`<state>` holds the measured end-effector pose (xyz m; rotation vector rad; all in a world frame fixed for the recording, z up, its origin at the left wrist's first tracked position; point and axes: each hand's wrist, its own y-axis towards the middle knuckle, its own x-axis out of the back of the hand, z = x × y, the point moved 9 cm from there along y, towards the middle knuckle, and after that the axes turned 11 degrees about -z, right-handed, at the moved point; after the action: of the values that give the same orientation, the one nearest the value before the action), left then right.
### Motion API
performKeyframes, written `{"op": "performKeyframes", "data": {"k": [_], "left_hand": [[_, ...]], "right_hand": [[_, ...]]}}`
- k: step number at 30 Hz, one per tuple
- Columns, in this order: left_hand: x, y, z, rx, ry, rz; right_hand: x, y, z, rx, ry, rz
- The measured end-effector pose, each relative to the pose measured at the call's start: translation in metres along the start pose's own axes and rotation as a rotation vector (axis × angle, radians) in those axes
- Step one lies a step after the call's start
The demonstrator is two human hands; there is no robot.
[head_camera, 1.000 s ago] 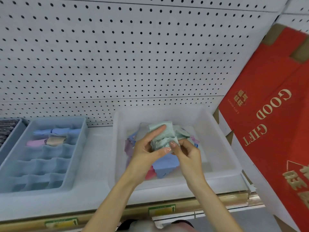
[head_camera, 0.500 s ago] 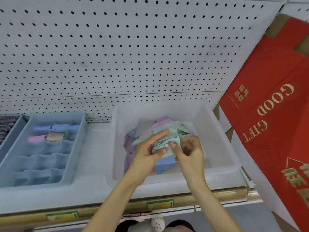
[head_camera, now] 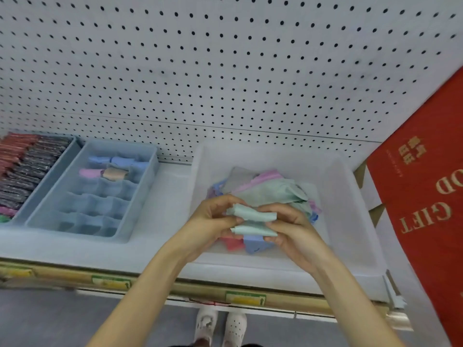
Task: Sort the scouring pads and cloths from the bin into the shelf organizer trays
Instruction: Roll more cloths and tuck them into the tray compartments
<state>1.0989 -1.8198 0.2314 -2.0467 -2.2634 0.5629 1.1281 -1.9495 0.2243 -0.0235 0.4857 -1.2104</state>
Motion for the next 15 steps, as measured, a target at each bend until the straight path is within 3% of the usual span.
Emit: {"op": "performKeyframes", "data": {"k": [6, 10, 15], "left_hand": [[0.037, -0.010, -0.007, 0.036, -0.122, -0.053], [0.081, -0.011, -0.016, -0.056, 0.042, -0.279], [0.153, -0.012, -0.014, 0.000, 0.120, -0.373]], "right_hand": [[-0.035, 0.022, -0.002, -0.037, 0.013, 0.049], [-0.070, 0.036, -0.006, 0.259, -0.434, -0.042], [-0.131, 0.055, -0.031, 0.302, -0.498, -0.012]]}}
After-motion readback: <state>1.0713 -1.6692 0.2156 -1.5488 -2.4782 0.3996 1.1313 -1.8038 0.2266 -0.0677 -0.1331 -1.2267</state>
